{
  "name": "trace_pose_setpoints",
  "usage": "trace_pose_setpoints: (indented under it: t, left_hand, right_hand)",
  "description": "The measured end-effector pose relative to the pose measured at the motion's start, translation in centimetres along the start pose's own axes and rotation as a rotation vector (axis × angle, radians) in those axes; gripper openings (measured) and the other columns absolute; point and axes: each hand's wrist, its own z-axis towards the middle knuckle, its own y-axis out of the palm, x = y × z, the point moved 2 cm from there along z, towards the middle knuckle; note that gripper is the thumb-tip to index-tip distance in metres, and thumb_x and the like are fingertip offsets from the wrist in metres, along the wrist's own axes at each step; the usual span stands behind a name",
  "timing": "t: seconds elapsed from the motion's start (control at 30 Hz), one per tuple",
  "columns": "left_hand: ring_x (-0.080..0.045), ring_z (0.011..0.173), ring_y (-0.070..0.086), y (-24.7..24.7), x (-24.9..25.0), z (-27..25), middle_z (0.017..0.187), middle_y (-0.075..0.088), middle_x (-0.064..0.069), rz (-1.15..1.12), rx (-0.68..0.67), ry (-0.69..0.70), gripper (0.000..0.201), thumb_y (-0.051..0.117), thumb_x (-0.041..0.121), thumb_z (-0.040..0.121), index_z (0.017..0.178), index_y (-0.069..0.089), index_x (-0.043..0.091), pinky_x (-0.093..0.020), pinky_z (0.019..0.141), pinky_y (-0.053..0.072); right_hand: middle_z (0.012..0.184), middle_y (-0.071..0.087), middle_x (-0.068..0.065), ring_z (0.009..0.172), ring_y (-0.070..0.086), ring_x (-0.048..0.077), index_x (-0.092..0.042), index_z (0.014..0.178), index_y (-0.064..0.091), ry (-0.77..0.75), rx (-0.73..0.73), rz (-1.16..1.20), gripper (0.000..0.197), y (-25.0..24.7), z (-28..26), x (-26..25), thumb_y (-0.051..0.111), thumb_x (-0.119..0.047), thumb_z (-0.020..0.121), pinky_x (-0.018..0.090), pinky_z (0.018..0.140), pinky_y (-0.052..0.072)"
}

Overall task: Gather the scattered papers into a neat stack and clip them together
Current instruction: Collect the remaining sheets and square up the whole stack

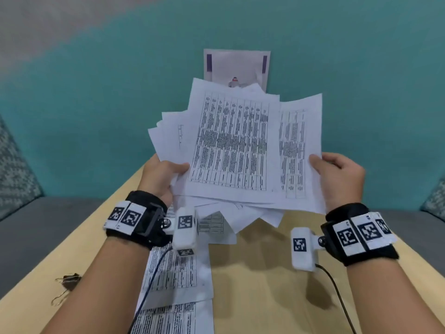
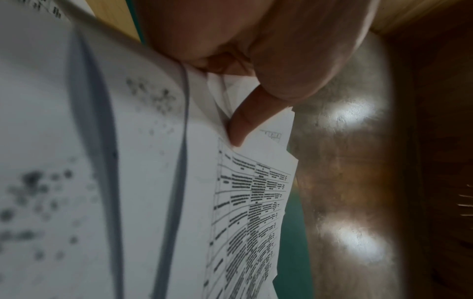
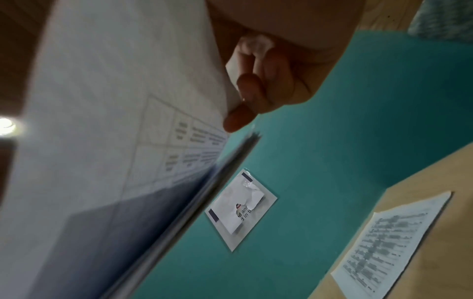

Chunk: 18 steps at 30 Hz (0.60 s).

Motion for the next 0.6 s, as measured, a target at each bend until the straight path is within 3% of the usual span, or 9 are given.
trace_pose_setpoints:
  t: [0.07, 0.13, 0.2, 0.27, 0.3, 0.37, 0.43, 0.5, 0.6]
  left_hand:
    - [-0.033, 0.100, 0.074, 0.3, -0.2, 0.0, 0.111, 0.077, -0.014, 0.023, -0.020, 0.008, 0.044, 0.059, -0.021, 0.086, 0.122, 0.065, 0.005, -0.044, 0.082, 0.061]
    - [-0.036, 0.102, 0.074, 0.5, -0.5, 0.1, 0.112, 0.076, -0.016, 0.028, -0.037, -0.004, 0.043, 0.059, -0.020, 0.086, 0.122, 0.064, 0.003, -0.049, 0.087, 0.060]
    - [-0.036, 0.102, 0.074, 0.8, -0.7, 0.0, 0.112, 0.077, -0.015, 0.039, -0.060, -0.013, 0.041, 0.059, -0.020, 0.086, 0.120, 0.065, 0.004, -0.048, 0.087, 0.060]
    - [-0.036, 0.101, 0.074, 1.0, -0.9, -0.1, 0.111, 0.077, -0.015, 0.043, -0.077, -0.024, 0.041, 0.059, -0.020, 0.087, 0.118, 0.066, 0.005, -0.046, 0.084, 0.061]
    - [-0.036, 0.101, 0.074, 1.1, -0.9, -0.1, 0.110, 0.077, -0.014, 0.042, -0.089, -0.028, 0.041, 0.058, -0.019, 0.087, 0.118, 0.067, 0.005, -0.046, 0.082, 0.061]
    - [-0.035, 0.101, 0.075, 1.4, -1.0, -0.2, 0.109, 0.078, -0.013, 0.032, -0.106, -0.043, 0.041, 0.058, -0.018, 0.088, 0.118, 0.067, 0.007, -0.044, 0.079, 0.061]
    - [-0.035, 0.103, 0.074, 1.5, -1.1, -0.3, 0.113, 0.077, -0.013, 0.001, -0.110, -0.069, 0.042, 0.057, -0.017, 0.089, 0.122, 0.067, 0.008, -0.045, 0.081, 0.062]
    - [-0.037, 0.109, 0.072, 1.6, -1.2, -0.2, 0.118, 0.075, -0.015, -0.033, -0.113, -0.094, 0.043, 0.055, -0.014, 0.091, 0.126, 0.066, 0.010, -0.053, 0.092, 0.058]
    - [-0.040, 0.114, 0.069, 1.7, -1.5, -0.3, 0.123, 0.073, -0.016, -0.075, -0.107, -0.142, 0.043, 0.052, -0.009, 0.094, 0.128, 0.066, 0.013, -0.061, 0.099, 0.052]
  right_hand:
    - [0.080, 0.070, -0.004, 0.074, 0.064, 0.015, -0.020, 0.086, 0.072, 0.022, -0.064, -0.044, 0.008, 0.5, 0.0, 0.0, 0.080, -0.019, 0.083, 0.025, 0.072, 0.049]
    - [0.081, 0.069, -0.003, 0.072, 0.062, 0.018, -0.024, 0.077, 0.067, 0.029, -0.134, -0.128, 0.013, 1.0, -0.1, 0.1, 0.078, -0.024, 0.085, 0.027, 0.065, 0.047]
    - [0.077, 0.067, -0.004, 0.066, 0.057, 0.017, -0.021, 0.074, 0.066, 0.039, -0.185, -0.141, 0.018, 1.3, -0.5, 0.2, 0.074, -0.030, 0.088, 0.022, 0.055, 0.041]
    - [0.068, 0.069, -0.013, 0.057, 0.062, 0.010, -0.019, 0.076, 0.070, 0.060, -0.257, -0.080, 0.016, 1.5, -1.0, 0.0, 0.076, -0.028, 0.088, 0.018, 0.053, 0.046]
    - [0.074, 0.074, -0.013, 0.062, 0.069, 0.008, -0.018, 0.083, 0.075, 0.080, -0.301, -0.061, 0.006, 1.7, -1.3, -0.1, 0.079, -0.022, 0.086, 0.019, 0.058, 0.052]
    - [0.087, 0.078, -0.005, 0.079, 0.076, 0.015, -0.016, 0.094, 0.077, 0.105, -0.347, -0.087, 0.015, 1.9, -1.6, 0.1, 0.081, -0.008, 0.082, 0.029, 0.074, 0.060]
    - [0.093, 0.078, 0.000, 0.086, 0.076, 0.023, -0.014, 0.096, 0.077, 0.145, -0.344, -0.097, 0.020, 2.1, -1.7, 0.2, 0.078, 0.000, 0.081, 0.041, 0.085, 0.061]
    - [0.099, 0.078, 0.006, 0.092, 0.075, 0.029, -0.009, 0.102, 0.076, 0.189, -0.335, -0.070, 0.022, 2.2, -1.8, 0.2, 0.074, 0.002, 0.084, 0.048, 0.091, 0.059]
    - [0.106, 0.075, 0.008, 0.099, 0.072, 0.030, -0.004, 0.114, 0.073, 0.192, -0.323, -0.039, 0.028, 2.4, -2.1, -0.1, 0.068, 0.005, 0.089, 0.046, 0.093, 0.058]
